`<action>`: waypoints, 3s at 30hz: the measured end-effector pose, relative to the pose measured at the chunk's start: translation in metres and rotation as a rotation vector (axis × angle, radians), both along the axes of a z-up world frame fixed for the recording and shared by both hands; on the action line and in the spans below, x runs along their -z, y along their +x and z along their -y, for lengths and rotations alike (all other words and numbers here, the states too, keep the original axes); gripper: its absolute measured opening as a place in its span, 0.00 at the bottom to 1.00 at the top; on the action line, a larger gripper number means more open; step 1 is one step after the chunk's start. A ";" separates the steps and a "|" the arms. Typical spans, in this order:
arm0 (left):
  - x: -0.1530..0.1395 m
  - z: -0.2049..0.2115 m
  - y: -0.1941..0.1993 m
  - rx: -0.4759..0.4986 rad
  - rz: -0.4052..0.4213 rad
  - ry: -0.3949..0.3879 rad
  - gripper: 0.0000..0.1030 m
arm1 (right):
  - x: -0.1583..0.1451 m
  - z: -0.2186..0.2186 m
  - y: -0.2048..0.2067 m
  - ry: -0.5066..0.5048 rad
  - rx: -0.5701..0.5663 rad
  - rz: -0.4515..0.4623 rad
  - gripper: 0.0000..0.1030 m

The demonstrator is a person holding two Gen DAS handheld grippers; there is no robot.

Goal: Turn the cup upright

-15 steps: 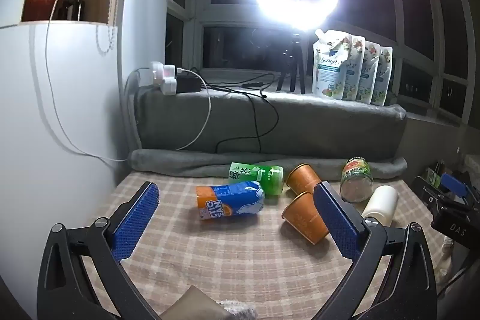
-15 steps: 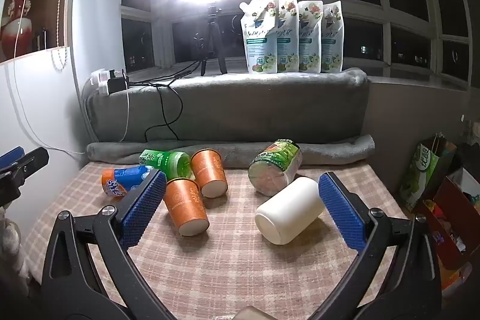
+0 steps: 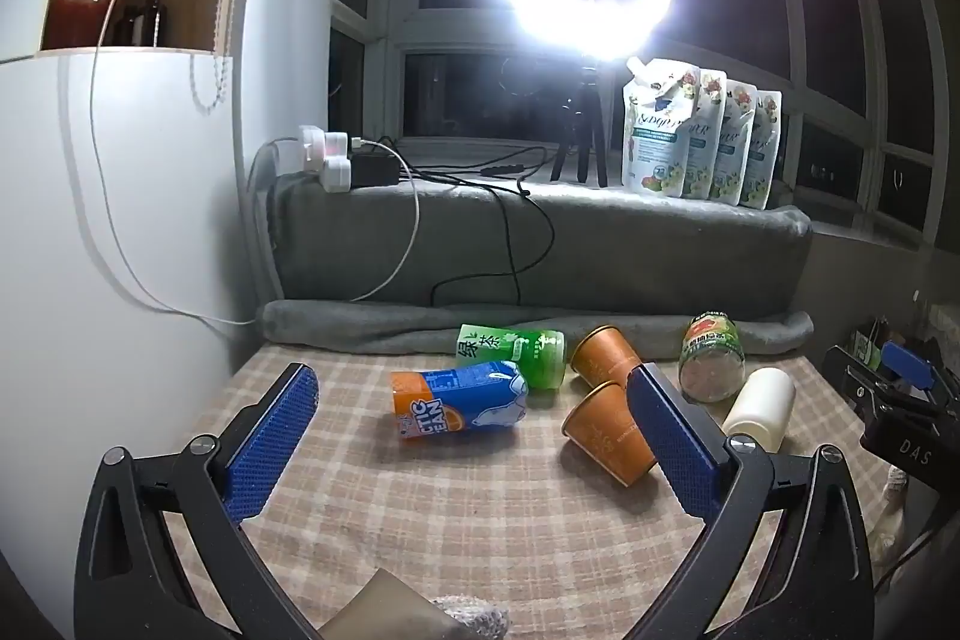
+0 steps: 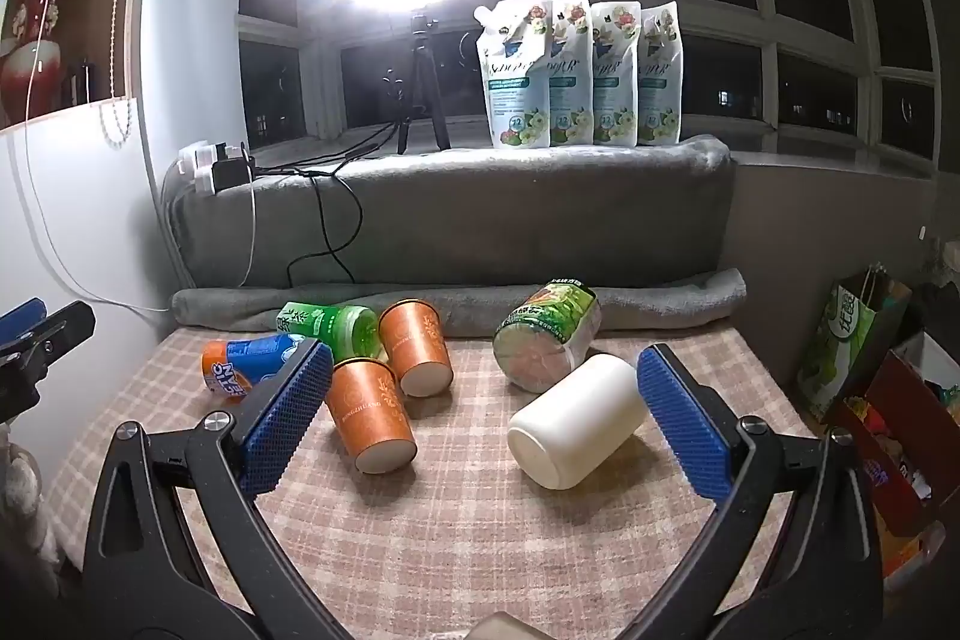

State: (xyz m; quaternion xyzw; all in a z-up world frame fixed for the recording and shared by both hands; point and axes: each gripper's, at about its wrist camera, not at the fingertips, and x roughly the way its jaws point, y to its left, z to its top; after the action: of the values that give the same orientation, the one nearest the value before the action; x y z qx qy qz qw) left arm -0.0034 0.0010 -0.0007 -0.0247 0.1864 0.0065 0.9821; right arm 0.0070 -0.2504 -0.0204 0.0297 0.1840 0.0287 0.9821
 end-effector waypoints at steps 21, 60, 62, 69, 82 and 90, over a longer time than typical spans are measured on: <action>0.000 0.001 0.003 -0.008 -0.006 -0.005 0.99 | -0.002 -0.003 0.001 -0.006 0.009 -0.001 1.00; 0.003 0.001 0.006 -0.009 -0.011 -0.008 0.99 | 0.000 -0.004 0.003 -0.010 0.006 -0.002 1.00; 0.003 0.002 0.007 -0.010 -0.013 -0.008 0.99 | 0.001 -0.005 0.003 -0.010 0.006 -0.002 1.00; 0.004 0.001 0.007 -0.009 -0.013 -0.009 0.99 | 0.002 -0.005 0.004 -0.011 0.004 -0.004 1.00; 0.013 -0.006 0.019 -0.015 -0.041 -0.021 0.99 | 0.006 -0.019 0.025 -0.042 -0.042 -0.029 1.00; 0.025 -0.020 0.028 -0.032 -0.088 -0.030 0.99 | 0.003 -0.038 0.059 -0.117 -0.152 -0.057 1.00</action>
State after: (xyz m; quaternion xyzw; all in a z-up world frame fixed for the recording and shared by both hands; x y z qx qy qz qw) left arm 0.0246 0.0212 -0.0254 -0.0422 0.2289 0.0206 0.9723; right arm 0.0659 -0.2128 -0.0233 -0.0409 0.2150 0.0914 0.9715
